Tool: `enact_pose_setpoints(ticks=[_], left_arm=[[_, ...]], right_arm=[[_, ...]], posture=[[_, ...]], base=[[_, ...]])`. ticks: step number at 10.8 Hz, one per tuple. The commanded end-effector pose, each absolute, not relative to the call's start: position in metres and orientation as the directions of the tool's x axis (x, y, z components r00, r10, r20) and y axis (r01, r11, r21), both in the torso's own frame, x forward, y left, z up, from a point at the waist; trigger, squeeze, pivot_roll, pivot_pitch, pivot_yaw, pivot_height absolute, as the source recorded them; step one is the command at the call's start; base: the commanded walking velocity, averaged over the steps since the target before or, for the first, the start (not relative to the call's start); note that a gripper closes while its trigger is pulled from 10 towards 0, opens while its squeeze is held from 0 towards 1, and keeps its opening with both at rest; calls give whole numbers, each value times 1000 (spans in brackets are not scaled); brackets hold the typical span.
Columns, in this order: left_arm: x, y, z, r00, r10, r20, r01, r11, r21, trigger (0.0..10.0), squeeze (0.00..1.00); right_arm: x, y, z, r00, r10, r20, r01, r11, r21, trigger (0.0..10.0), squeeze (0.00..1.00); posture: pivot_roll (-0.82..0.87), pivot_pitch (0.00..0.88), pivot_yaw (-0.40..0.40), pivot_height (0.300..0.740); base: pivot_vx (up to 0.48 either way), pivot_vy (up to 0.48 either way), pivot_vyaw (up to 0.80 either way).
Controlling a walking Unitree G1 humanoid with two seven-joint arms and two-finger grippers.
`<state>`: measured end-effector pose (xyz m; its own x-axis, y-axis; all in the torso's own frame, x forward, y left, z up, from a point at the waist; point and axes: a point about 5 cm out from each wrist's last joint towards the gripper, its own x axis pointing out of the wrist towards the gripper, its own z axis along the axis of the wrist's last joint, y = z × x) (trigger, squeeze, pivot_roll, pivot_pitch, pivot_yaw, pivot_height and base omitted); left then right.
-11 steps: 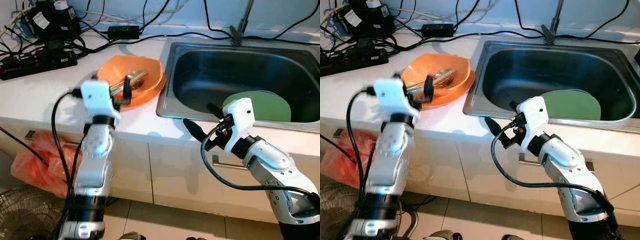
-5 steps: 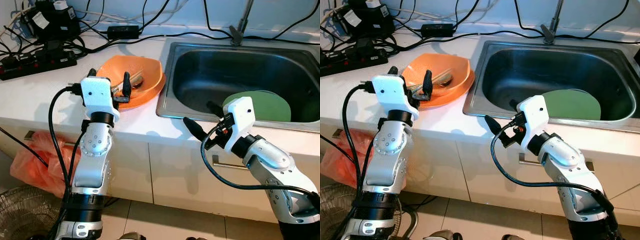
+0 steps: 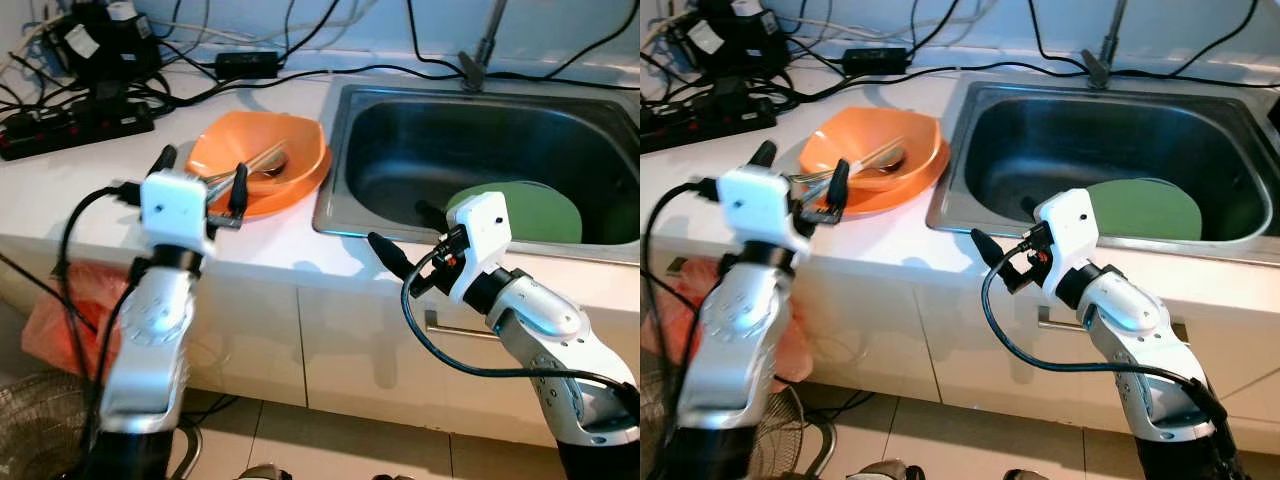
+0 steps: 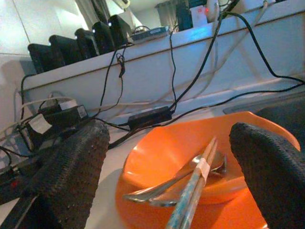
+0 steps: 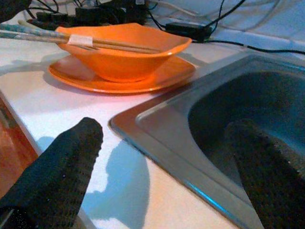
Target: Kitchen organization
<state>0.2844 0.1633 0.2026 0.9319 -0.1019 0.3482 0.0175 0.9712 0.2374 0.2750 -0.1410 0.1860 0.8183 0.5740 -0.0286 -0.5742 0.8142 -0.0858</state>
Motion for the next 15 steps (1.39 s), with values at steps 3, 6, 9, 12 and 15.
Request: enact_pose_setpoints(ticks=[3, 6, 9, 12, 15], left_arm=[[276, 169, 191, 950, -116, 289, 40, 966, 254, 10000, 0], [278, 169, 178, 964, -171, 202, 82, 919, 385, 10000, 0], [282, 175, 177, 968, -179, 176, 68, 863, 500, 8078, 0], [284, 175, 177, 964, -188, 189, 44, 811, 583, 0, 0], [285, 171, 178, 957, -207, 204, 35, 778, 628, 5451, 0]], right_arm=[[278, -138, 189, 815, 580, -11, -578, 811, -90, 10000, 0], [277, -138, 189, 817, 577, -7, -575, 813, -90, 10000, 0], [277, -137, 188, 815, 579, -7, -577, 812, -86, 10000, 0], [276, -136, 187, 816, 579, -9, -577, 812, -83, 10000, 0], [276, -136, 187, 819, 574, -7, -573, 816, -82, 10000, 0]], posture=[[56, 73, 48, 740], [52, 74, 50, 740], [56, 77, 50, 740], [54, 80, 51, 740], [53, 79, 54, 740]], base=[[0, 0, 0], [0, 0, 0], [0, 0, 0], [0, 0, 0], [0, 0, 0]])
